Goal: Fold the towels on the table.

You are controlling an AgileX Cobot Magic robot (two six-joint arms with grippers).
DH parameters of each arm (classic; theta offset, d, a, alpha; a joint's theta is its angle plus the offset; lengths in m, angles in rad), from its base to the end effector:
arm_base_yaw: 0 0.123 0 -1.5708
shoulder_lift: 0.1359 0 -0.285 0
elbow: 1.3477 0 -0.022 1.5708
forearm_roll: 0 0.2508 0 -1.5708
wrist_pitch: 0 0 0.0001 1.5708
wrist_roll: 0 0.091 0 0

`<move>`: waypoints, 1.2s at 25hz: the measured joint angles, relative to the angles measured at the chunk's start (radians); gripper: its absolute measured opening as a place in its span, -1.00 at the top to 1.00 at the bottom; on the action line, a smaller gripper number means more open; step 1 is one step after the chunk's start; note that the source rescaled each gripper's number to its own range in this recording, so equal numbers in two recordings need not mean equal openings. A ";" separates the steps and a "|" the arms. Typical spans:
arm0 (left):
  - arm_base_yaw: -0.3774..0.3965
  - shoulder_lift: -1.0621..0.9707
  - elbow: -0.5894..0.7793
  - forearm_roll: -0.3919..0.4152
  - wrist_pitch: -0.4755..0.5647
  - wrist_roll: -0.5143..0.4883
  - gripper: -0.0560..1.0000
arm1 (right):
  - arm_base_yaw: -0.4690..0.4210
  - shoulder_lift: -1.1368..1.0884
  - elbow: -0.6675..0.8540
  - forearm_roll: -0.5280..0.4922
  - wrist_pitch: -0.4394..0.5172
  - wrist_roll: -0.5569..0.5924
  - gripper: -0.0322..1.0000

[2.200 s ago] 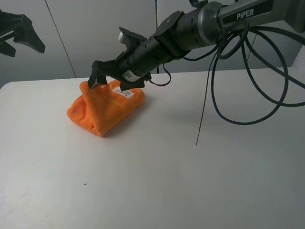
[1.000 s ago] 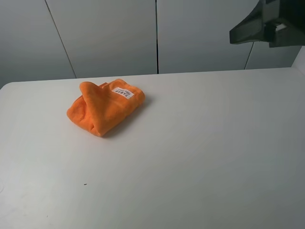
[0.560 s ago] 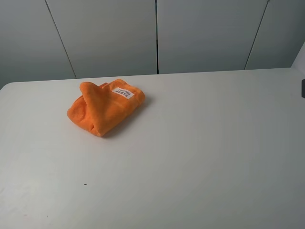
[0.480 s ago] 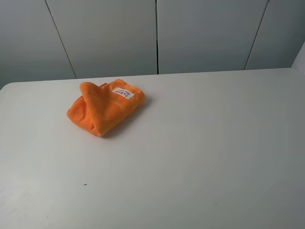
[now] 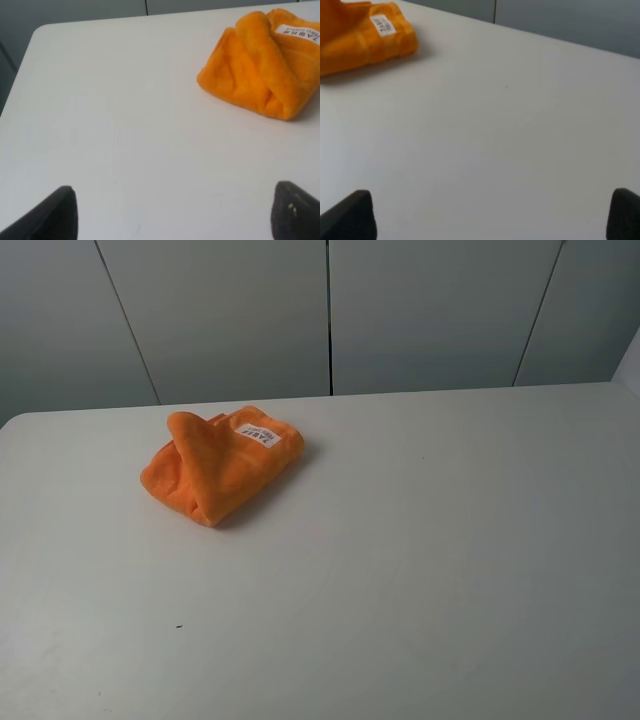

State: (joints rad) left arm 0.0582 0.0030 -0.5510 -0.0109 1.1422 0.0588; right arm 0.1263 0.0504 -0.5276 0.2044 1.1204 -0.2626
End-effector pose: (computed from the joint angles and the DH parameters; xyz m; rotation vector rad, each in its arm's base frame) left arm -0.0138 -0.0017 0.2847 0.0020 2.0783 0.0584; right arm -0.0057 0.0161 0.2819 -0.4221 2.0701 0.1669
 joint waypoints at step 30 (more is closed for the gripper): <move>0.002 -0.003 0.002 -0.029 0.001 0.000 -0.97 | -0.134 -0.047 0.008 -0.038 -0.008 0.023 -1.00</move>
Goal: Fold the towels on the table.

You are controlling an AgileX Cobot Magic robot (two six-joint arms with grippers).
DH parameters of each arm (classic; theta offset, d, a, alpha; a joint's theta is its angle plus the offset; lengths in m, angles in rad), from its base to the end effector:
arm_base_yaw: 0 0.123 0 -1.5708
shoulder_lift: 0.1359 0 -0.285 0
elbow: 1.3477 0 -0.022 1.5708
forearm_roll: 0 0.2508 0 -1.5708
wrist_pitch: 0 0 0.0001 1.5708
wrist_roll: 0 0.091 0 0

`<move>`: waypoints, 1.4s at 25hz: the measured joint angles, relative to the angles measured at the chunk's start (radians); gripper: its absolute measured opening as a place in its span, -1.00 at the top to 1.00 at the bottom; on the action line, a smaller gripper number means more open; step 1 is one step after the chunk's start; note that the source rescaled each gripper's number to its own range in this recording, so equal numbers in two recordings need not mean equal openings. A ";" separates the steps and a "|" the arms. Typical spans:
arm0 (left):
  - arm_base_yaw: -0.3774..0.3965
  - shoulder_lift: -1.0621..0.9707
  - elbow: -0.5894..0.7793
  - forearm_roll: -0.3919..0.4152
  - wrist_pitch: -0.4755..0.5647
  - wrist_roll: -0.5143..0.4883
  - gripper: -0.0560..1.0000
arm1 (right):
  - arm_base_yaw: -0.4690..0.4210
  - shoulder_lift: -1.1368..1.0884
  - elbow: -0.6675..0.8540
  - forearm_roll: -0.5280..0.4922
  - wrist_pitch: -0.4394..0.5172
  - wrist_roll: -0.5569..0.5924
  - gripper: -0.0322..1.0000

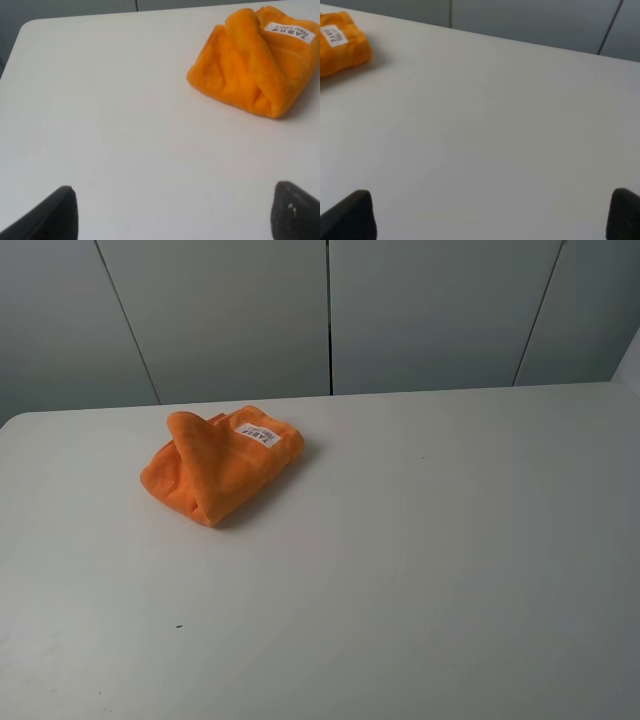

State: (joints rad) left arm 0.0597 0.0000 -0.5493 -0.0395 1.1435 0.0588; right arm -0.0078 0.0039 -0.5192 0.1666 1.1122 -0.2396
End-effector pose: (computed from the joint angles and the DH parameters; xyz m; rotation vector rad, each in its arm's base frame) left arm -0.0141 -0.0041 0.2842 0.0040 2.0772 0.0251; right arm -0.0092 0.0136 0.2794 -0.2536 2.0536 0.0485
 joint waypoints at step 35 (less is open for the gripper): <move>0.008 0.000 0.034 0.007 -0.054 0.000 -0.97 | -0.030 0.000 0.002 -0.002 0.000 0.006 -1.00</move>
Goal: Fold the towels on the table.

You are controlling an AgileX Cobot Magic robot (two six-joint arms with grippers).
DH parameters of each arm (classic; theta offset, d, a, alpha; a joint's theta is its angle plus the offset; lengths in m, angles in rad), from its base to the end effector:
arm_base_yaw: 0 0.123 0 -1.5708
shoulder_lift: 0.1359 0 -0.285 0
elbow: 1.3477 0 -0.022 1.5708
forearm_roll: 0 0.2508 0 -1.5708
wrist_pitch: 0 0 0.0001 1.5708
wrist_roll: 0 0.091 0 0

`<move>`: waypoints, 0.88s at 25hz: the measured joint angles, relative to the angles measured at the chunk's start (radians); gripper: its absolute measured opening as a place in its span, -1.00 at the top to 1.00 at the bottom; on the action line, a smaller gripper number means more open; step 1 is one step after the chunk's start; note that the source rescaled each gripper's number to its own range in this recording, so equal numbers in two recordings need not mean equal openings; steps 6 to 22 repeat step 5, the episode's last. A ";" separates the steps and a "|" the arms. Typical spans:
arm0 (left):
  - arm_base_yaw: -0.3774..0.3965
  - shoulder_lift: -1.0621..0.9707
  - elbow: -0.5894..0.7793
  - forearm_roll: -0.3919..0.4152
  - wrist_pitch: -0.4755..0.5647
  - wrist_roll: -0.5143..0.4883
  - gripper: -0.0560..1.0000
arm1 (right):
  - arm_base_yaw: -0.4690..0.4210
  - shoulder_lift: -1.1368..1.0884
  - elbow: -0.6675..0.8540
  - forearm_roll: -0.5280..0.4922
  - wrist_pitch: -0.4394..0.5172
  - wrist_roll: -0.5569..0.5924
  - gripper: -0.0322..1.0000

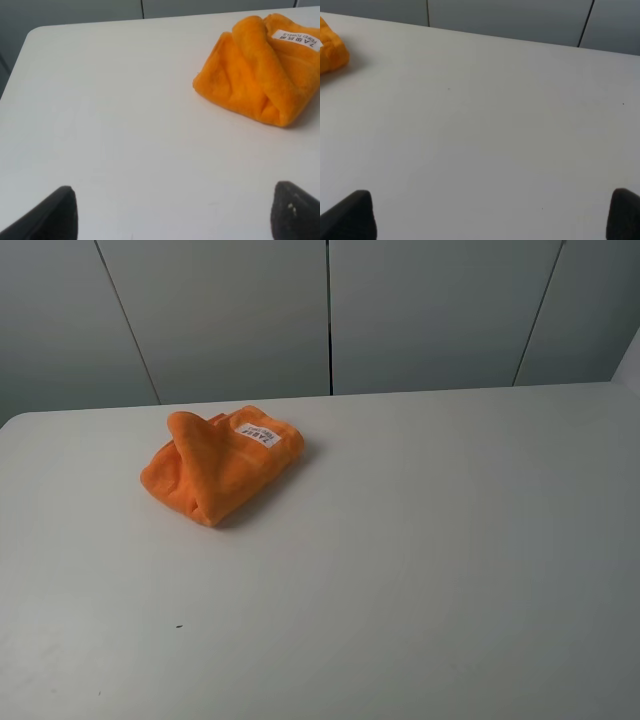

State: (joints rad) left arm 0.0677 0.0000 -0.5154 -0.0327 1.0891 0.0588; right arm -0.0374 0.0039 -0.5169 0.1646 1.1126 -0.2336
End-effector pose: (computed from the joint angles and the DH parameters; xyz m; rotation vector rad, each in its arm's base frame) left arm -0.0076 -0.0032 0.2793 -0.0068 2.0571 0.0392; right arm -0.0085 0.0137 0.2787 -0.2169 2.0605 0.0320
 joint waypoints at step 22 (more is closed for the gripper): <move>0.000 0.000 0.000 0.000 0.000 0.000 -0.97 | 0.000 0.000 0.000 0.000 0.000 0.000 -1.00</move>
